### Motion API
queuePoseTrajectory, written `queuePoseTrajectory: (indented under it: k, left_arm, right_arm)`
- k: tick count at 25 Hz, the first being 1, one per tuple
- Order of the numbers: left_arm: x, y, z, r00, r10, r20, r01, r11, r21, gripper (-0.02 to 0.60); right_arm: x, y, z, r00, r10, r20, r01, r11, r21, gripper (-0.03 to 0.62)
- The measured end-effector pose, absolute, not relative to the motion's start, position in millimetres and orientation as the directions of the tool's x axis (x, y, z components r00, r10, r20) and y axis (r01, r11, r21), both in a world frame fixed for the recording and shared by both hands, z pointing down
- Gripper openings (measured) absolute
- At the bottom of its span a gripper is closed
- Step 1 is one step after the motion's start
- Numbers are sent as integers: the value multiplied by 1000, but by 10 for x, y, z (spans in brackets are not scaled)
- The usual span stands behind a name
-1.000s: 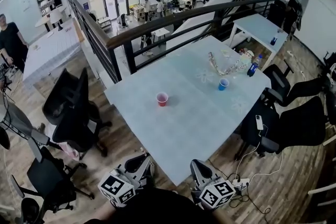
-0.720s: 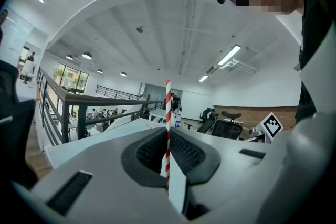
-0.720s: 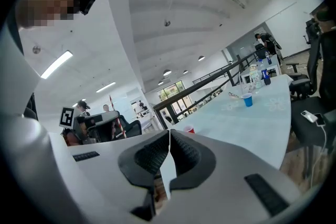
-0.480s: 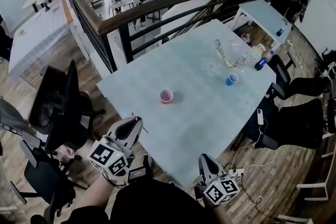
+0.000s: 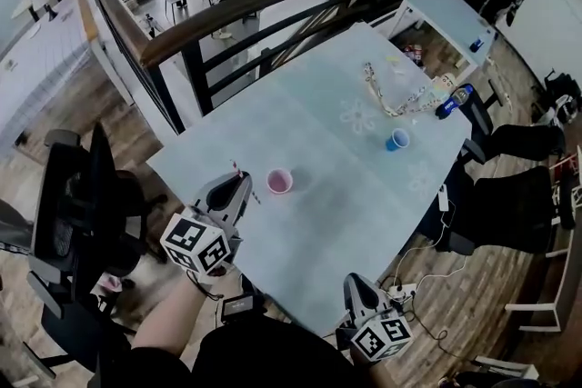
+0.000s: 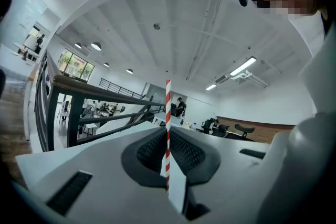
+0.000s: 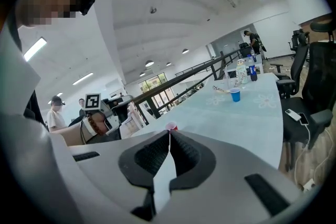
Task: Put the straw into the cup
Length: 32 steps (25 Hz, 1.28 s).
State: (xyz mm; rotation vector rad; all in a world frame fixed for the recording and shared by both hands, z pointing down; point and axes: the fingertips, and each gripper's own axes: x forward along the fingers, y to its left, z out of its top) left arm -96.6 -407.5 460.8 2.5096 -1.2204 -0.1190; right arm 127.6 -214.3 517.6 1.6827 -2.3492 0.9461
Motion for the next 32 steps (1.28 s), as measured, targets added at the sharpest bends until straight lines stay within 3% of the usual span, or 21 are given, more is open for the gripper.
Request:
queuePoseTrajectory:
  k: [7,17,32]
  left_arm:
    - [-846,-4770,4963,659,-749,72,-694,-568,442,28]
    - [-600,-5268,5530,688,-709,154,-685,-564,462,28]
    - [-432,-5304,6198,680,-681,270,-726,-575,378,28]
  right_arm:
    - [1169,-2360,5289,-361,-809,464,-897,165,-410,31]
    - [1076,-2451,5314,-328,-795,509,-922,151,-358,31]
    - [1052,-2403,5394,-309,-791,528,-926,125,-356,31]
